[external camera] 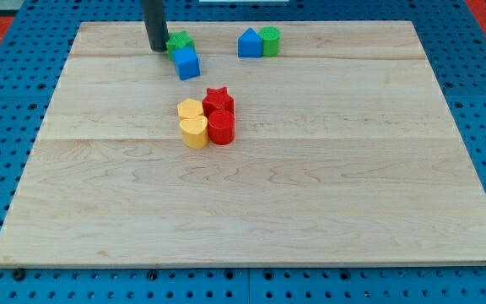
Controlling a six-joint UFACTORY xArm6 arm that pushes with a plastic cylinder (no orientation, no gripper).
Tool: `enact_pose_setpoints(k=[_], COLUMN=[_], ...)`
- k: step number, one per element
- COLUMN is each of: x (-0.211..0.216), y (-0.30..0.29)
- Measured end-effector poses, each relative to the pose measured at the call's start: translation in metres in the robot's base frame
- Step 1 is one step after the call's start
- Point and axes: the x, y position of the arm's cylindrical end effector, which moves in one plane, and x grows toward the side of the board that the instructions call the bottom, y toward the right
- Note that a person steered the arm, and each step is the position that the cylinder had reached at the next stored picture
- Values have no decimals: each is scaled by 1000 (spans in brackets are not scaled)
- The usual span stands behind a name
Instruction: Push the yellow heart towards the top left
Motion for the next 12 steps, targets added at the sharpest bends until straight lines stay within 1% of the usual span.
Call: enact_pose_setpoints(k=[1,2,3,4,5,6,7,8,9,10,11,12], x=[17,91,177,208,190,180,180,170,153,157,127,110], y=[-22,-60,-48,68,90,69,22,18,46,70,68,-14])
